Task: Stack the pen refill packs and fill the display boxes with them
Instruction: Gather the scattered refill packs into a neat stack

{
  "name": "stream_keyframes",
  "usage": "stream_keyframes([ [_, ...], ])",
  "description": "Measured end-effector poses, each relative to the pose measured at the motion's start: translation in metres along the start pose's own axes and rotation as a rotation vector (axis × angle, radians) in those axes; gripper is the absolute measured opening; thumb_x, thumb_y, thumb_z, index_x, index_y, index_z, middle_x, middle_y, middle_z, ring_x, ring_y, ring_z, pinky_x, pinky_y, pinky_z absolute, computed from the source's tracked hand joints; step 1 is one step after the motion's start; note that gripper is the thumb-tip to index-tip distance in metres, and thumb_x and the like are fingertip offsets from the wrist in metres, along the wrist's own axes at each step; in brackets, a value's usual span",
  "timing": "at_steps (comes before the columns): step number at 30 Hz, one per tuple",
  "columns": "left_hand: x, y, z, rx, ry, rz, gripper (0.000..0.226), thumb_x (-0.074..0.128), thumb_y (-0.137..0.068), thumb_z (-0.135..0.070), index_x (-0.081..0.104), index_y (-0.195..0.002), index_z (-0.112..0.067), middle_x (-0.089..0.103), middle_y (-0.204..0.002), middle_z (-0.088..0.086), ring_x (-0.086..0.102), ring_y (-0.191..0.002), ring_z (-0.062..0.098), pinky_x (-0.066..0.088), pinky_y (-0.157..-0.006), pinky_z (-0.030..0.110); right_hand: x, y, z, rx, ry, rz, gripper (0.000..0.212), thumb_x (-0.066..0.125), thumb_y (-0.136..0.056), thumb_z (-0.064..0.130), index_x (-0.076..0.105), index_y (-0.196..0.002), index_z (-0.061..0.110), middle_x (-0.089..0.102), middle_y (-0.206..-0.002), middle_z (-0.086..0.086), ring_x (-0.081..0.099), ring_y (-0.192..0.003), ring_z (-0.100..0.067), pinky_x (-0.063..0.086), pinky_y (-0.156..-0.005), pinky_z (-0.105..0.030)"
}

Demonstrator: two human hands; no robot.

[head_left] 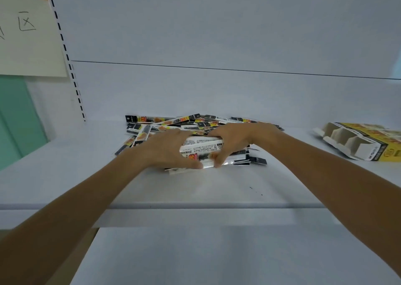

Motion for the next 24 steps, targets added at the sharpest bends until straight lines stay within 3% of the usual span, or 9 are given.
stream_keyframes([
  [2, -0.012, 0.009, 0.015, -0.014, -0.036, -0.06, 0.112, 0.041, -0.051, -0.089, 0.024, -0.143, -0.028, 0.04, -0.143, -0.002, 0.04, -0.127, 0.018, 0.036, -0.104, 0.039, -0.002, -0.002, -0.005, 0.011, -0.021, -0.033, 0.042, 0.077, -0.071, 0.029, 0.05, -0.103, 0.026, 0.052, -0.088, 0.018, 0.049, -0.08, -0.001, 0.036, -0.065, -0.018],
  [5, -0.02, 0.027, 0.044, -0.078, 0.226, -0.146, 0.103, 0.055, -0.054, -0.084, 0.026, -0.141, -0.035, 0.046, -0.133, -0.016, 0.047, -0.118, 0.011, 0.042, -0.099, 0.036, -0.003, 0.0, -0.012, 0.049, -0.018, -0.036, 0.042, 0.075, -0.072, 0.024, 0.051, -0.105, 0.023, 0.055, -0.091, 0.012, 0.051, -0.081, -0.006, 0.037, -0.064, -0.02],
  [8, -0.004, 0.044, 0.065, -0.197, 0.242, -0.051, 0.096, 0.056, -0.067, -0.072, 0.02, -0.145, -0.03, 0.037, -0.145, -0.008, 0.042, -0.127, 0.016, 0.036, -0.102, 0.032, -0.003, -0.002, -0.012, 0.096, 0.073, 0.047, 0.042, 0.077, -0.071, 0.029, 0.049, -0.103, 0.022, 0.055, -0.098, 0.011, 0.052, -0.091, -0.012, 0.039, -0.069, -0.02],
  [10, 0.007, 0.048, 0.064, -0.179, 0.197, 0.004, 0.081, 0.058, -0.079, -0.057, 0.022, -0.145, -0.027, 0.028, -0.152, -0.004, 0.036, -0.132, 0.019, 0.033, -0.103, 0.03, -0.002, -0.006, -0.008, 0.135, 0.2, 0.118, 0.075, 0.077, -0.069, 0.038, 0.039, -0.13, 0.017, 0.044, -0.133, 0.004, 0.043, -0.119, -0.02, 0.039, -0.095, -0.031],
  [12, 0.012, 0.046, 0.058, -0.136, 0.211, 0.003, 0.06, 0.055, -0.087, -0.047, 0.031, -0.139, -0.032, 0.038, -0.146, -0.005, 0.038, -0.13, 0.019, 0.031, -0.107, 0.033, 0.003, -0.011, -0.002, 0.152, 0.195, 0.189, 0.108, 0.078, -0.067, 0.04, 0.008, -0.148, 0.024, 0.015, -0.155, 0.003, 0.02, -0.14, -0.023, 0.024, -0.112, -0.042],
  [15, 0.015, 0.04, 0.053, -0.126, 0.255, 0.016, 0.053, 0.051, -0.082, -0.042, 0.039, -0.133, -0.03, 0.05, -0.132, -0.005, 0.041, -0.128, 0.019, 0.032, -0.107, 0.04, 0.01, -0.018, 0.015, 0.11, 0.163, 0.249, 0.111, 0.076, -0.072, 0.032, -0.004, -0.149, 0.023, 0.007, -0.157, 0.0, 0.013, -0.143, -0.024, 0.019, -0.114, -0.044],
  [17, 0.019, 0.037, 0.045, -0.101, 0.326, 0.058, 0.069, 0.054, -0.084, -0.034, 0.023, -0.145, -0.022, 0.036, -0.145, 0.0, 0.029, -0.137, 0.02, 0.028, -0.108, 0.031, 0.007, -0.022, 0.019, 0.099, 0.201, 0.197, 0.103, 0.075, -0.073, 0.028, 0.005, -0.148, 0.02, 0.021, -0.153, -0.004, 0.026, -0.137, -0.025, 0.028, -0.11, -0.044],
  [20, 0.012, 0.034, 0.032, -0.04, 0.45, -0.005, 0.085, 0.053, -0.085, -0.041, 0.001, -0.149, -0.018, 0.001, -0.157, -0.003, 0.0, -0.144, 0.013, 0.008, -0.114, 0.032, -0.001, -0.025, 0.019, 0.057, 0.207, 0.051, 0.092, 0.075, -0.072, 0.027, 0.019, -0.145, 0.019, 0.041, -0.14, -0.004, 0.043, -0.117, -0.02, 0.037, -0.097, -0.034],
  [24, 0.003, 0.033, 0.044, -0.128, 0.588, -0.157, 0.077, 0.046, -0.09, -0.047, 0.0, -0.148, -0.028, 0.0, -0.157, -0.007, 0.003, -0.145, 0.015, 0.011, -0.117, 0.04, -0.009, -0.009, 0.004, 0.017, -0.065, -0.051, 0.103, 0.08, -0.068, 0.04, 0.015, -0.147, 0.026, 0.033, -0.147, 0.006, 0.034, -0.132, -0.014, 0.026, -0.105, -0.029],
])
Point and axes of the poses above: each hand's wrist, its own y-axis away from the middle knuckle, its own x-axis out of the palm, z = x × y, the point moved 8 cm from there along -y, towards the middle knuckle
